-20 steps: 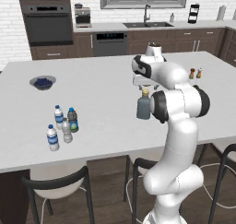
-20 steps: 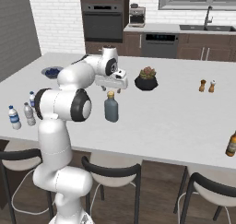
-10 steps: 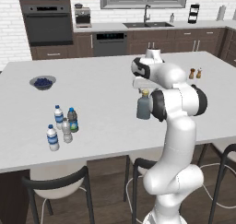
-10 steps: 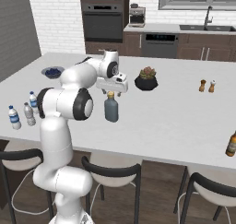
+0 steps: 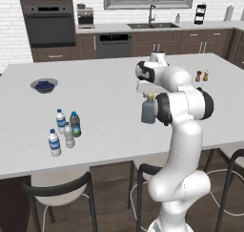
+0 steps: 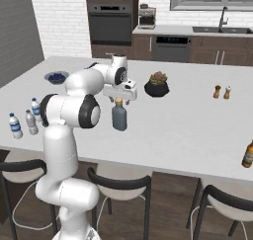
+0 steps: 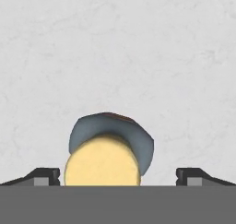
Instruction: Move the plastic bottles in the middle to the plastics group, and the glass bottles in the middle to the glass group.
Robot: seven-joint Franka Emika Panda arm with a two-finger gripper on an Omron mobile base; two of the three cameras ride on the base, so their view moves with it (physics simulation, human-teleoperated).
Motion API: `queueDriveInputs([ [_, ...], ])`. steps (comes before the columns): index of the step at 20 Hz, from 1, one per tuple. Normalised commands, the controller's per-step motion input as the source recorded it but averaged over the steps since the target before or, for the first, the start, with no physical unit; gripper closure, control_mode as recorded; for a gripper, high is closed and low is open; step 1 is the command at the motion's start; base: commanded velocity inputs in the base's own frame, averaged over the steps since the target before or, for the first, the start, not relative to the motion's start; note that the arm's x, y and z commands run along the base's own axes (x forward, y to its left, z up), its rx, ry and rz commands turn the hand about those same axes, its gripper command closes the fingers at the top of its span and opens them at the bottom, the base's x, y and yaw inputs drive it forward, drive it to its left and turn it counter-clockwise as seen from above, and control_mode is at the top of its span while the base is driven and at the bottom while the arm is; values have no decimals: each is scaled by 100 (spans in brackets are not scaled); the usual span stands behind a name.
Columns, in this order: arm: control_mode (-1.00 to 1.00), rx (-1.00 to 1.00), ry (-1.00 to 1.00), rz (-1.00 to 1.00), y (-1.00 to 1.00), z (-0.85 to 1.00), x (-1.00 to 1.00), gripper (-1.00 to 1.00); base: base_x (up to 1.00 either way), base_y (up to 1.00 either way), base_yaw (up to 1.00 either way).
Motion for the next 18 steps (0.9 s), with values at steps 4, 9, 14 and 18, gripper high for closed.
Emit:
queueDriveInputs([
  [4, -100, 0, 0, 0, 7, -18, 0, -100, 0, 0, 0],
  [9, -100, 0, 0, 0, 4, -10, 0, -100, 0, 0, 0],
  [14, -100, 0, 0, 0, 0, -9, 0, -100, 0, 0, 0],
  [18, -100, 0, 0, 0, 0, 0, 0, 100, 0, 0, 0],
])
